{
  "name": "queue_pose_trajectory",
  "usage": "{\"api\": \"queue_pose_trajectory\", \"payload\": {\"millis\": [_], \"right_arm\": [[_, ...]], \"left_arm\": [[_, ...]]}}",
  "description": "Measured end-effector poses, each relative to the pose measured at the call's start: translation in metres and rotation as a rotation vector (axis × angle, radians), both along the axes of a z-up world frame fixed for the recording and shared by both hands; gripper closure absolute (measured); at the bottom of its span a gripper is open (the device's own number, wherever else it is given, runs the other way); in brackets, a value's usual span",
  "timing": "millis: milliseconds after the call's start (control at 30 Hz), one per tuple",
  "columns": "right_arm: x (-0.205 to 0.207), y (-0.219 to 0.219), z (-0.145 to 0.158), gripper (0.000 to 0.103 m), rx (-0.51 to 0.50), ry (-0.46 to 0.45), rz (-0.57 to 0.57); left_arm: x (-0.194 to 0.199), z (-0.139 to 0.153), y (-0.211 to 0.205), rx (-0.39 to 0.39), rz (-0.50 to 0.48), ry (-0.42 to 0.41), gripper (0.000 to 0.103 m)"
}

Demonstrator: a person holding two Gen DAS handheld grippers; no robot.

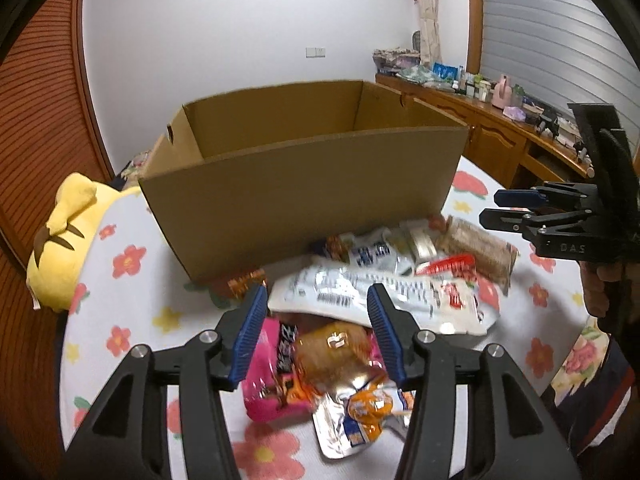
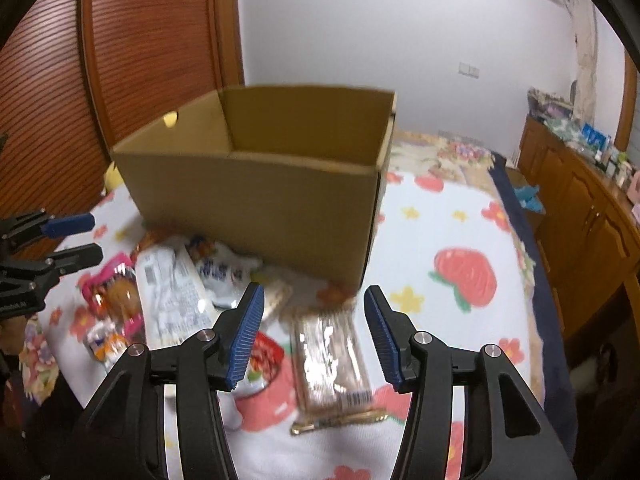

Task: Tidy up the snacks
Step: 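Move both open grippers back to the snack pile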

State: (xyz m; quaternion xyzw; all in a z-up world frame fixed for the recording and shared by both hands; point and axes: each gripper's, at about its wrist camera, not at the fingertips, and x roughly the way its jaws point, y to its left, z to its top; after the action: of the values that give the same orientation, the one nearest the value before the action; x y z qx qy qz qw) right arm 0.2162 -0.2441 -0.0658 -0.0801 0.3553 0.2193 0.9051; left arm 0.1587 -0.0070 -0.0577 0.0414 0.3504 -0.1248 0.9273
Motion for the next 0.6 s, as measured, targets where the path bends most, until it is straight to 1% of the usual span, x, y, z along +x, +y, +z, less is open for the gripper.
{"api": "queue_pose_trajectory", "payload": {"millis": [267, 533, 600], "right_arm": [[0.006, -0.008, -0.036, 0.046, -0.047, 0.061, -0.027], [0.006, -0.013, -0.050, 0.045, -0.049, 0.093, -0.032], [0.005, -0.012, -0.055, 0.045, -0.055, 0.096, -0.028]], "left_arm": [[-0.004, -0.020, 0.000, -0.013, 0.008, 0.050, 0.051], [-0.003, -0.030, -0.004, -0.022, 0.003, 0.084, 0.049], [-0.001, -0.032, -0.005, -0.016, 0.003, 0.093, 0.048]]}}
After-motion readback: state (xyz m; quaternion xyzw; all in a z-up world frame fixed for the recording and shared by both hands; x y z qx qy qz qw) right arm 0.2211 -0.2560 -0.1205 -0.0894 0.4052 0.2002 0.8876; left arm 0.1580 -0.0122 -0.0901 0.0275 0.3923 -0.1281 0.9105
